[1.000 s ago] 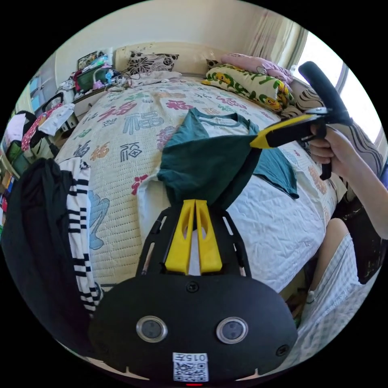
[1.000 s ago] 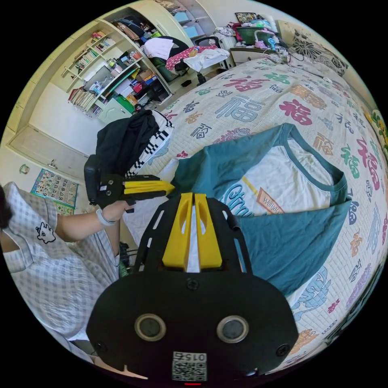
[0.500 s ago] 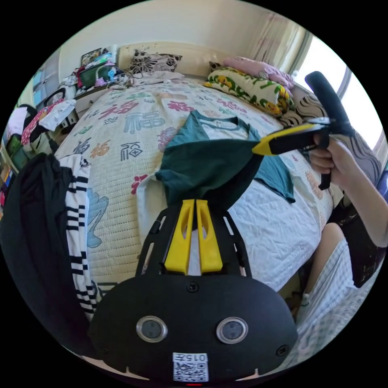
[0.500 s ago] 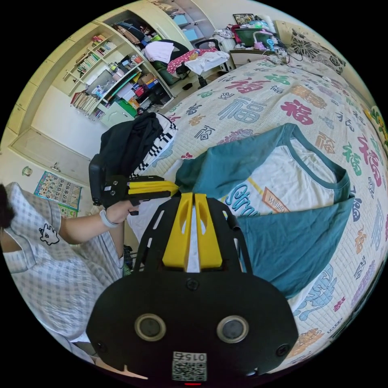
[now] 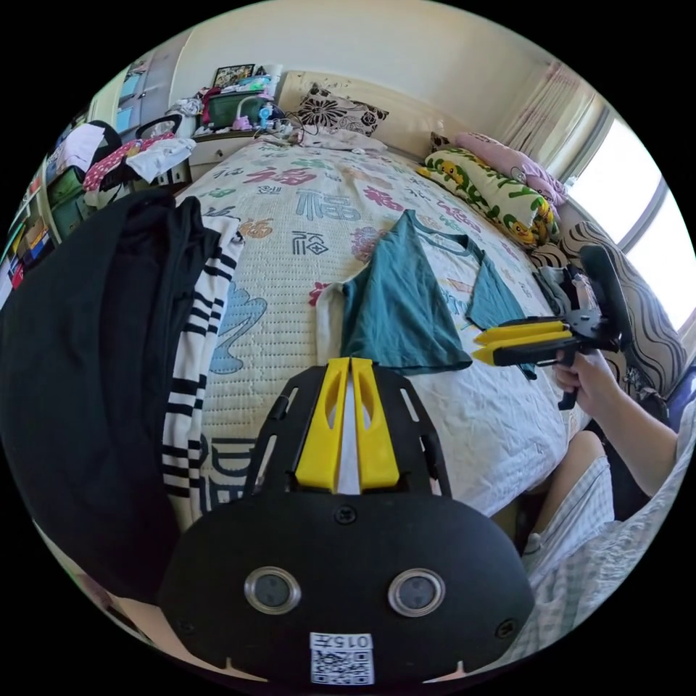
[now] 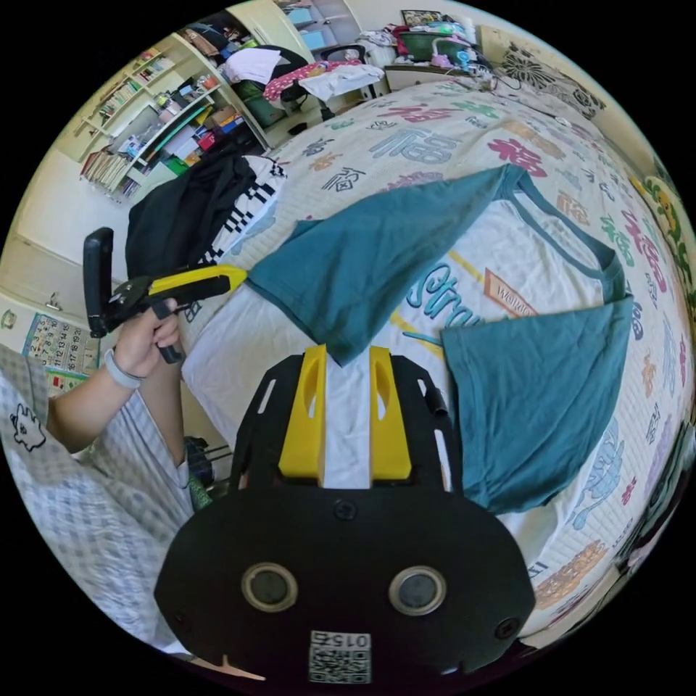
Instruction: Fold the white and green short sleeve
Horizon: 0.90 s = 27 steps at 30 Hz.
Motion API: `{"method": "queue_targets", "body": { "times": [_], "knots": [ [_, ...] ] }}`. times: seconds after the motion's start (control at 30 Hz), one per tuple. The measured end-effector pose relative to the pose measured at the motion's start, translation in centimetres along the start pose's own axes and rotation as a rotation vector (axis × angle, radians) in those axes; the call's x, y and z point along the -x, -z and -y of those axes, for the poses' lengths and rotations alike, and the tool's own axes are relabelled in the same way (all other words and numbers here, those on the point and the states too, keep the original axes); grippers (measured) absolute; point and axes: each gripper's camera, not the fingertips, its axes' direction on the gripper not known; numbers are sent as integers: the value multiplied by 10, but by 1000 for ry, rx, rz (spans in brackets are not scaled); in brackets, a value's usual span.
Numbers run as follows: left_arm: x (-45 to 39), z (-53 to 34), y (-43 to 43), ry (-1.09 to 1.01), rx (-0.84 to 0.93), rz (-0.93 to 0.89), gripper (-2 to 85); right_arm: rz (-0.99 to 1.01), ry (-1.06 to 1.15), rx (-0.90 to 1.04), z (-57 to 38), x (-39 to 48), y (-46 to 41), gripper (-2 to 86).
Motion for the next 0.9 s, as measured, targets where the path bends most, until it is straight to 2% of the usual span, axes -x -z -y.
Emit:
{"method": "queue_targets", "body": {
  "times": [0.1, 0.23, 0.4, 0.53, 0.63, 0.77, 0.9],
  "knots": [
    [5, 8, 2, 5, 2, -15, -7, 5, -35, 54, 14, -5, -20, 61],
    [15, 20, 14, 16, -14, -33, -6, 123, -101, 24, 28, -33, -13, 1],
    [12, 30, 24, -30, -7, -183, -1, 178, -144, -61, 21, -84, 37, -4],
    [-1, 40, 1, -122, 141, -376, 36, 205, -151, 103, 22, -122, 33, 34],
    [23, 54, 10, -42, 79, -472, 66, 202, -157, 137, 39, -145, 31, 81],
    [73, 82, 12, 196, 25, -492, 73, 184, -188, -5, 97, -185, 32, 84],
    [85, 105, -8, 278, 45, -419, 95, 170, -240, 4, 166, -216, -3, 90]
  ]
}}
